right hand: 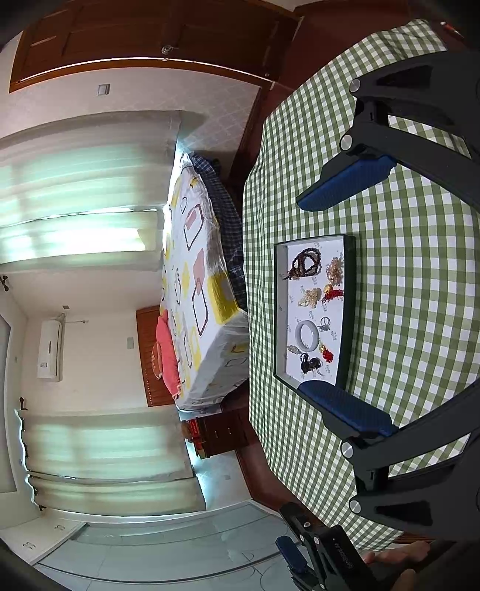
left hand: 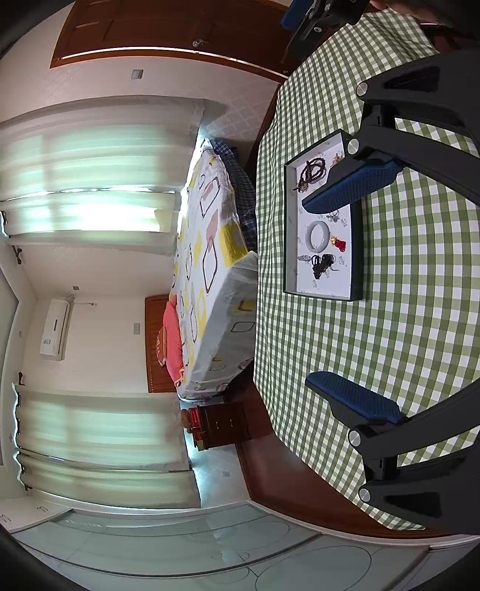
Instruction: Organize jewelry
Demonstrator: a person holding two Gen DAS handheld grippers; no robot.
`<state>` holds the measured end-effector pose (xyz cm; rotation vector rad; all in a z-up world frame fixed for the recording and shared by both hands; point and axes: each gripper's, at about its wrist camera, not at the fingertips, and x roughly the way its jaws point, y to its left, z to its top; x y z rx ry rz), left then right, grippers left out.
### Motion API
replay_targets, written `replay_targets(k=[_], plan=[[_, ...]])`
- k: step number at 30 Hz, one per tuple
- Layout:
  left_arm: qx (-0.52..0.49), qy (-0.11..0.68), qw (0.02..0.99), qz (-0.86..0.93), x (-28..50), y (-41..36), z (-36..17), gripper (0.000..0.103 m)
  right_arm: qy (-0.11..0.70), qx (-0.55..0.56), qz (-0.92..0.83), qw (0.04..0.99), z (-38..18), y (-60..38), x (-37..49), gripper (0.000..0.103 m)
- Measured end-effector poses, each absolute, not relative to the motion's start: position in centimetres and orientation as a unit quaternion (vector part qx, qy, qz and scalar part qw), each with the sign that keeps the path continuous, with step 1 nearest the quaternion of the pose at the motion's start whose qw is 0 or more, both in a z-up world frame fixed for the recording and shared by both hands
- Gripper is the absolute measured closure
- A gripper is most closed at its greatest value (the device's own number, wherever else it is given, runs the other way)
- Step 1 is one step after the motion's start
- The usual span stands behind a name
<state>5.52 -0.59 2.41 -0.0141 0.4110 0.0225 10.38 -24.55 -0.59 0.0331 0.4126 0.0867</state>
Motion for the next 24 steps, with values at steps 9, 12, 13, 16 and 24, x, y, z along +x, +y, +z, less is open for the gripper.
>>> replay_targets(k=[9, 12, 13, 16, 24], plan=[[-0.012, 0.204, 0.979, 0.013, 5.45, -0.35, 2.44, 0.019, 0.204, 0.015, 0.044, 0.978, -0.62, -24.32, 10.25, 0.012], [-0.013, 0.205, 0.979, 0.013, 5.5, -0.41, 2.37, 0.019, 0.205, 0.015, 0.045, 0.978, -0.65, -24.22, 10.19, 0.012], [-0.014, 0.206, 0.978, 0.013, 5.51, -0.41, 2.34, 0.019, 0.205, 0.015, 0.045, 0.978, -0.66, -24.19, 10.16, 0.012], [-0.015, 0.206, 0.978, 0.014, 5.54, -0.38, 2.33, 0.019, 0.205, 0.015, 0.045, 0.978, -0.67, -24.16, 10.16, 0.012], [-0.015, 0.202, 0.979, 0.014, 5.32, -0.33, 2.53, 0.019, 0.205, 0.014, 0.046, 0.978, -0.74, -24.05, 10.2, 0.012]])
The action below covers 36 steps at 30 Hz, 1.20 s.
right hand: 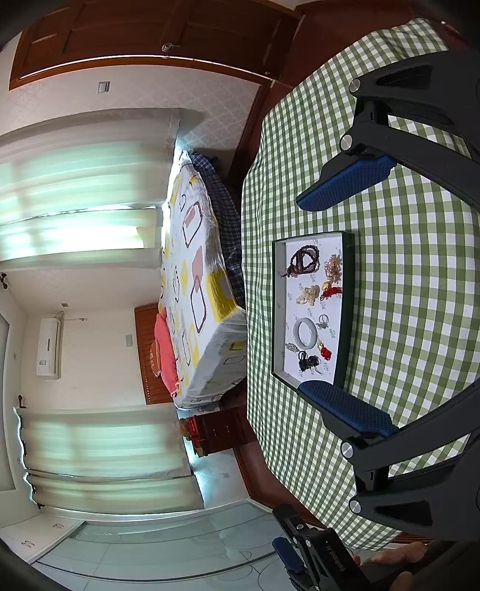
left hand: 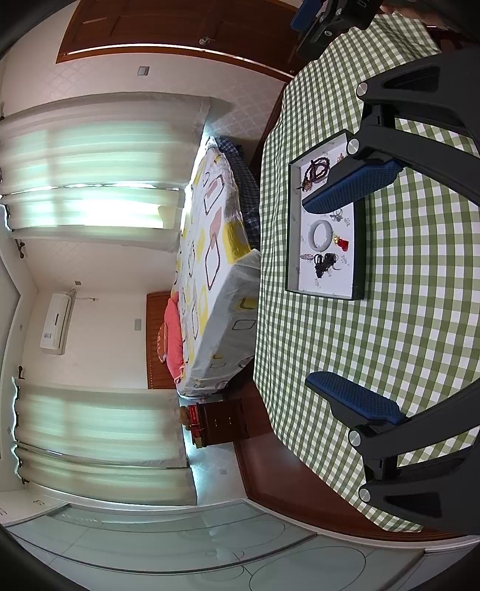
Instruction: Organize jewelry
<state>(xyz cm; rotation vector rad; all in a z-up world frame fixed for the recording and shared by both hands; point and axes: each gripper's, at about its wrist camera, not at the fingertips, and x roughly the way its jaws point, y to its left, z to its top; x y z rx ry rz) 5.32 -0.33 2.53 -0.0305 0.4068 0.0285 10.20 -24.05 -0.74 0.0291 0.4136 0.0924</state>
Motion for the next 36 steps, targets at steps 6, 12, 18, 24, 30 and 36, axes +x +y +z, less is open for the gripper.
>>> replay_targets(k=[6, 12, 18, 24, 30, 36], plan=[[-0.02, 0.207, 0.978, 0.009, 5.4, -0.3, 2.6, 0.019, 0.206, 0.014, 0.045, 0.977, -1.0, -23.9, 10.3, 0.012], [-0.023, 0.198, 0.98, 0.007, 5.2, -0.2, 2.8, 0.019, 0.207, 0.012, 0.047, 0.977, -1.1, -23.8, 10.3, 0.012], [-0.026, 0.194, 0.98, 0.018, 5.3, 0.0, 2.8, 0.019, 0.211, 0.014, 0.047, 0.976, -1.3, -24.0, 10.5, 0.012], [-0.043, 0.208, 0.977, 0.01, 5.7, 0.4, 2.4, 0.017, 0.212, 0.013, 0.047, 0.976, -1.5, -23.9, 10.5, 0.012], [-0.042, 0.213, 0.976, 0.02, 6.2, 0.7, 2.0, 0.017, 0.215, 0.013, 0.047, 0.975, -1.7, -23.9, 10.8, 0.012], [-0.044, 0.237, 0.97, 0.024, 7.7, 1.3, 0.8, 0.017, 0.222, 0.015, 0.045, 0.974, -2.2, -24.2, 11.4, 0.012]])
